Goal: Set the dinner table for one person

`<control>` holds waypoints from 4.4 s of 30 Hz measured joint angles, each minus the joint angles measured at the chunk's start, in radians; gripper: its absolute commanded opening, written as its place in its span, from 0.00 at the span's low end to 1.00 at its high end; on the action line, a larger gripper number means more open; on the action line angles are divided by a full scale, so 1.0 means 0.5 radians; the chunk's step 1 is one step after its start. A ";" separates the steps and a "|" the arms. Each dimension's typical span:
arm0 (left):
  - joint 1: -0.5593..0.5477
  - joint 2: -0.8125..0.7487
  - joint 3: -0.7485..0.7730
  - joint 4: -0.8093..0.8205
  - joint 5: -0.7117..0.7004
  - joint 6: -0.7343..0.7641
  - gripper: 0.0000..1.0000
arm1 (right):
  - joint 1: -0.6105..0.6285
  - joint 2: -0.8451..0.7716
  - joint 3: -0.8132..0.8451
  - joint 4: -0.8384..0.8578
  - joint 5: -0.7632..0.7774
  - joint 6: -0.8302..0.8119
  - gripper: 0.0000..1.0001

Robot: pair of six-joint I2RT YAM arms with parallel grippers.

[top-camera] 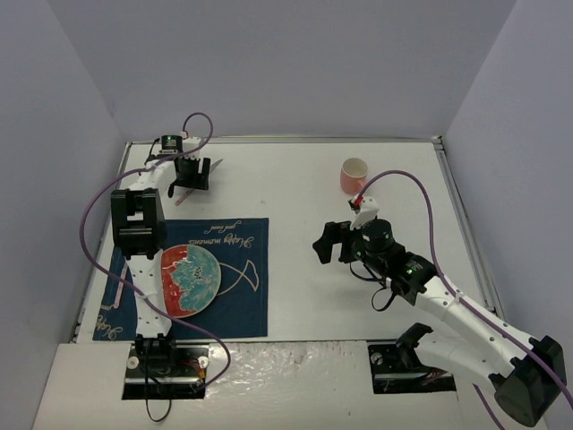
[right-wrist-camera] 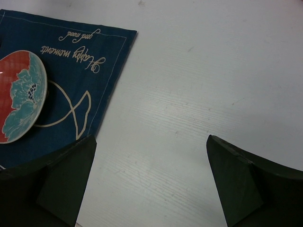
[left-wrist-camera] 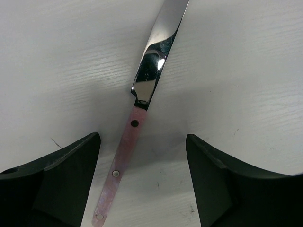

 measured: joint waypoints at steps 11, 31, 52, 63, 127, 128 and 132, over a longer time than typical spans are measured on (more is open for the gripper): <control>-0.001 0.018 0.044 -0.070 -0.012 0.026 0.58 | 0.000 -0.043 -0.013 0.000 0.000 0.021 0.99; 0.072 -0.176 -0.243 -0.144 -0.166 0.074 0.45 | 0.000 -0.141 -0.041 -0.001 0.001 0.050 0.99; 0.076 -0.300 -0.414 -0.157 -0.163 0.032 0.00 | 0.000 -0.219 -0.062 0.000 0.001 0.056 0.99; -0.215 -0.954 -0.715 -0.152 -0.076 -0.369 0.00 | 0.000 -0.025 0.031 0.124 -0.029 0.052 0.99; -1.783 -2.124 -1.889 0.535 -1.186 -1.235 0.00 | -0.145 1.292 0.638 1.200 -0.471 0.573 0.30; -1.783 -2.124 -1.890 0.535 -1.186 -1.237 0.00 | -0.145 1.305 0.640 1.206 -0.488 0.581 0.29; -1.783 -2.124 -1.890 0.534 -1.186 -1.237 0.00 | -0.145 1.343 0.647 1.227 -0.546 0.598 0.25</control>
